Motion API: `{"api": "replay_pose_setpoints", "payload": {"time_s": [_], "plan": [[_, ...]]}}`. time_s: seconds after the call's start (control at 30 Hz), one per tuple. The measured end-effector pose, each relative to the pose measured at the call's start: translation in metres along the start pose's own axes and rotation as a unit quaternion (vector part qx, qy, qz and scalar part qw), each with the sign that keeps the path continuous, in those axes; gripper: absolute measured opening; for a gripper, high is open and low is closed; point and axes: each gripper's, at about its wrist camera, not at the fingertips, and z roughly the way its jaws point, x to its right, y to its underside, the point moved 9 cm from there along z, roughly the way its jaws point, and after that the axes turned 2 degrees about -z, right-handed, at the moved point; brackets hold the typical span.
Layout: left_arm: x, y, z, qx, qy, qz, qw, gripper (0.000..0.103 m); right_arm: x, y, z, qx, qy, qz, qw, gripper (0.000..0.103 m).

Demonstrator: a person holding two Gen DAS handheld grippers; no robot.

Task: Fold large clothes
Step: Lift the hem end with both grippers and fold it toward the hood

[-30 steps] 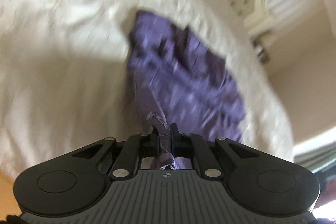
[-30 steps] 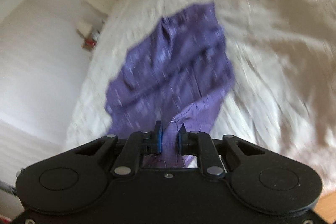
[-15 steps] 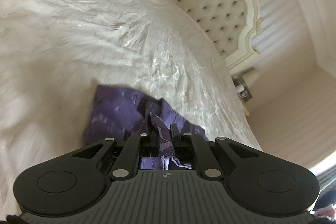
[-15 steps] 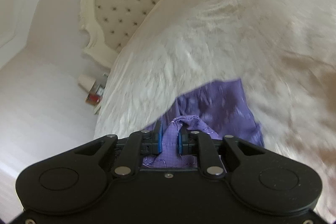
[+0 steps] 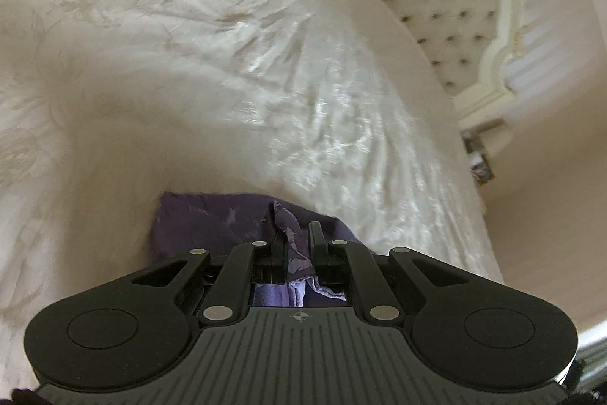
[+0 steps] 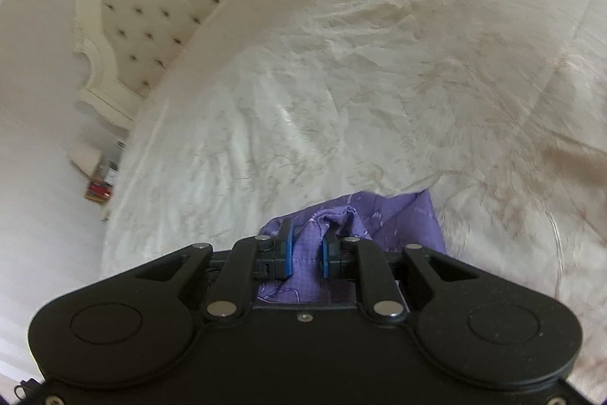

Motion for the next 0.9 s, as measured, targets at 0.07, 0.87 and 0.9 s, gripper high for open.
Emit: {"api": "replay_pose_setpoints", "payload": {"time_s": [0.07,0.87,0.9], "plan": [[-0.003,-0.004,0.012,-0.004,-0.016,0.001,0.9999,0.009,0.0,-0.004,0.014,-0.011,0.007,-0.008,1.0,0.022],[-0.019,-0.028,0.068,0.008,-0.084,-0.005,0.9964,0.095,0.03,0.0,0.11,-0.089,0.018,-0.017,0.996,0.043],[-0.02,-0.032,0.067,0.009,-0.09,-0.004,0.9959,0.095,0.03,-0.001,0.111,-0.088,0.017,-0.02,0.996,0.043]]}}
